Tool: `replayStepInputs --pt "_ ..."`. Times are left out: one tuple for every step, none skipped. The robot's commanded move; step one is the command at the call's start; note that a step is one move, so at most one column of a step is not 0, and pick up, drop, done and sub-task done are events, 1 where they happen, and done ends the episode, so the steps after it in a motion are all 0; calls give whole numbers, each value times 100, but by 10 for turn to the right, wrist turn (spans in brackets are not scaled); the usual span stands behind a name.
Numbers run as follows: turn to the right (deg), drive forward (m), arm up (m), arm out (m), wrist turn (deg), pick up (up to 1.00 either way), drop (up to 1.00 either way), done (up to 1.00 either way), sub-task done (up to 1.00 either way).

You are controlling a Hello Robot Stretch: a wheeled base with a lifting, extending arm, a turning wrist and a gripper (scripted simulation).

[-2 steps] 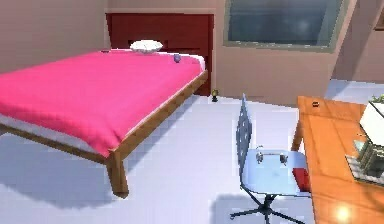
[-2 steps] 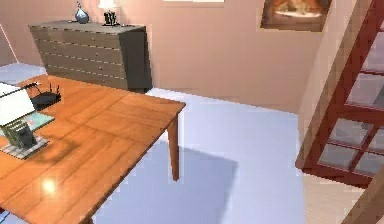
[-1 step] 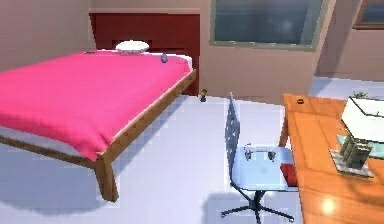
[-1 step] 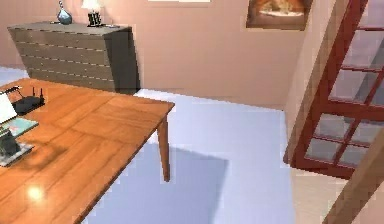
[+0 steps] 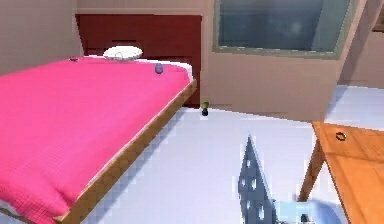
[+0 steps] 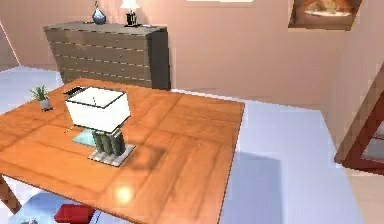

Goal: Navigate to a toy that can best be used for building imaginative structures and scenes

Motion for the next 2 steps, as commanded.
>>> replayStepInputs --pt "450 0 0 0 0 0 0 0 0" --pt "0 0 0 0 0 0 0 100 0"
